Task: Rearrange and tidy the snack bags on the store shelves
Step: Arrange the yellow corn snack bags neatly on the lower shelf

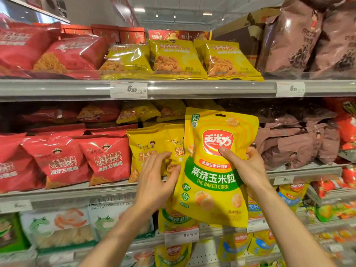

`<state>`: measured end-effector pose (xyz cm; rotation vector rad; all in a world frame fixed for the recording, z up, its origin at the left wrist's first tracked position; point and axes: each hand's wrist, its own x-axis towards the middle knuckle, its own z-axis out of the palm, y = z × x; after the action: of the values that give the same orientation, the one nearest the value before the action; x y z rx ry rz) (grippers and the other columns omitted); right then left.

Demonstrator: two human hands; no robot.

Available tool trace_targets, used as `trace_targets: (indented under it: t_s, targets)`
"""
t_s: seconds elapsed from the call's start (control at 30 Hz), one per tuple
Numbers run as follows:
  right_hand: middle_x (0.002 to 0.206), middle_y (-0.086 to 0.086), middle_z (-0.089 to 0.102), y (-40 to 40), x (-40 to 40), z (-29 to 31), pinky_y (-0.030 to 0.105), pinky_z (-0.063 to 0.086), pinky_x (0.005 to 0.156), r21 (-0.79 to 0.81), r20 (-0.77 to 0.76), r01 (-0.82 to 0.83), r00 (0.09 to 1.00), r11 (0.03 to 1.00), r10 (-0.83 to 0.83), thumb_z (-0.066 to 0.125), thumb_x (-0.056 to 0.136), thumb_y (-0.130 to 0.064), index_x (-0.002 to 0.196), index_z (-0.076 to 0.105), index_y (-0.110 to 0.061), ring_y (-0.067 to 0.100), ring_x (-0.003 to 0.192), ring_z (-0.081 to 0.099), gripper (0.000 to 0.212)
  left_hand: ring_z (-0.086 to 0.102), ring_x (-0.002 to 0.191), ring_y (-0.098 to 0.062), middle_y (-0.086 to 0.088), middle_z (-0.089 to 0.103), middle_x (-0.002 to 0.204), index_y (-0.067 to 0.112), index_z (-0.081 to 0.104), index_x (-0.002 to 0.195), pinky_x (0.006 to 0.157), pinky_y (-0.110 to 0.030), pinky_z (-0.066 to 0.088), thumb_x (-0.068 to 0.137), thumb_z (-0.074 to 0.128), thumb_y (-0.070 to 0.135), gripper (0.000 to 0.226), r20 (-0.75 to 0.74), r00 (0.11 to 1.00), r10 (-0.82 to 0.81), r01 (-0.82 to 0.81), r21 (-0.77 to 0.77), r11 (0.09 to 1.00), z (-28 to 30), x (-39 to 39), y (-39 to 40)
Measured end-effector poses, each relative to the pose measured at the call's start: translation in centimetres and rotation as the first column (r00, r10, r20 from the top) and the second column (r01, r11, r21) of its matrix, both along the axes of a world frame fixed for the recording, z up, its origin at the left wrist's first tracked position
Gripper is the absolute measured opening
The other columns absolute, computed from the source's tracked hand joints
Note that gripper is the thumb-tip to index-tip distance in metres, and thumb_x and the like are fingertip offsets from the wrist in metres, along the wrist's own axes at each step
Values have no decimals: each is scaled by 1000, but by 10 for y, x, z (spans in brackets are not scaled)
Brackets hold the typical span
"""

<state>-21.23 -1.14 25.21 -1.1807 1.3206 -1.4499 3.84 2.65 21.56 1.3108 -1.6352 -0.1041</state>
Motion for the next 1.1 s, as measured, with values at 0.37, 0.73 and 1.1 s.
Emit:
trace_targets:
  t_s: [0.37,0.73,1.1]
  targets:
    - [109,3,80,62,55,-34,44,62,89,104,19,-134,991,985,133,91,61,-42,122,62,-13,20,97,78,74,70,110,-10,15,70,124,40,53,134,94,-37,57,59,84,71,87,-578,808,-111,467,514,720,-15,15,45]
    - [123,-9,74,122,55,-98,48,55,102,252,-123,-20,991,967,53,88,45,-82,130,60,-29,17,114,71,104,76,105,-19,1,78,115,21,65,127,91,-40,60,78,83,36,55,-731,678,-73,598,491,633,-69,13,108]
    - [104,-17,71,128,-75,-166,13,52,62,372,7,-194,979,908,206,86,75,-39,105,57,-36,-8,76,71,42,79,88,-15,4,81,99,23,67,117,67,-24,61,84,81,13,37,-748,650,136,514,564,647,-132,-128,130]
